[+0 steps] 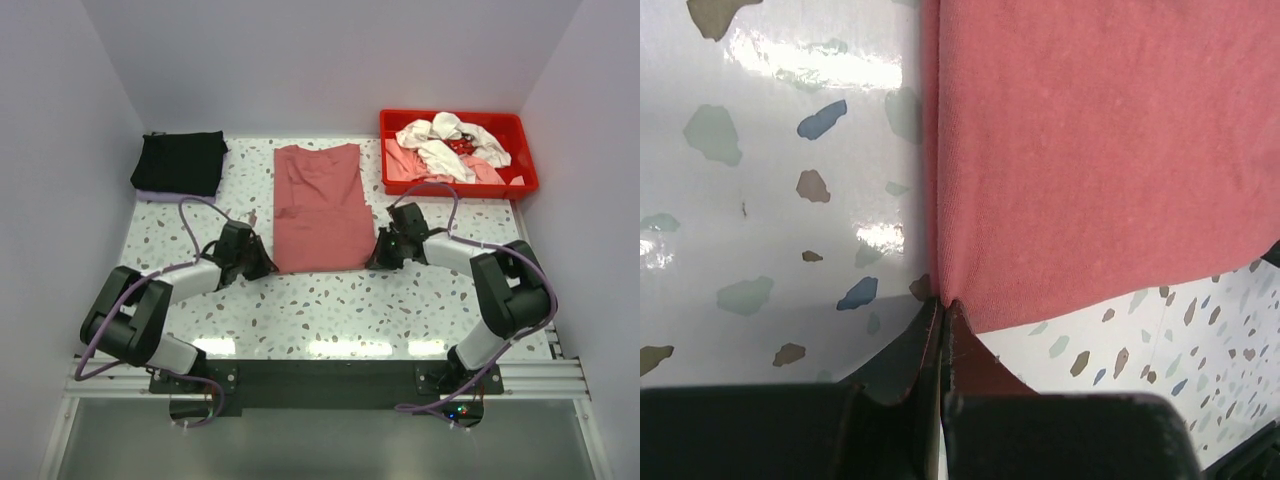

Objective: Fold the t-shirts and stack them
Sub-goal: Fold the tshirt

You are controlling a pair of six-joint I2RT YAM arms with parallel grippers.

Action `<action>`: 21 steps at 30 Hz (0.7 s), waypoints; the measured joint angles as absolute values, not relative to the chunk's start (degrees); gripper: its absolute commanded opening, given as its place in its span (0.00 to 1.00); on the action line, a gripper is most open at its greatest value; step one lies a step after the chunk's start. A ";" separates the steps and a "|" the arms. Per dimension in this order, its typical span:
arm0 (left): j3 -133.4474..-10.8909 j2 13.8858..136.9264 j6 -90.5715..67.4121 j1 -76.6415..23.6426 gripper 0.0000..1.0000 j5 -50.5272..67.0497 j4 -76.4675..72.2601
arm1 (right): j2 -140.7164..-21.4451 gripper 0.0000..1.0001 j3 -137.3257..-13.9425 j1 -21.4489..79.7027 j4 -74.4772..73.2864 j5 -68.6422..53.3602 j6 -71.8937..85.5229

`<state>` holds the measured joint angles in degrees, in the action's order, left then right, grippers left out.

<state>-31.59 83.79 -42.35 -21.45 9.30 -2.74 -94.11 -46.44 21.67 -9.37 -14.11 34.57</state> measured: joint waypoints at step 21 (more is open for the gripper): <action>-12.14 40.12 -53.71 -34.37 0.00 6.92 20.21 | -54.17 0.00 -24.23 34.92 -27.59 -14.50 39.11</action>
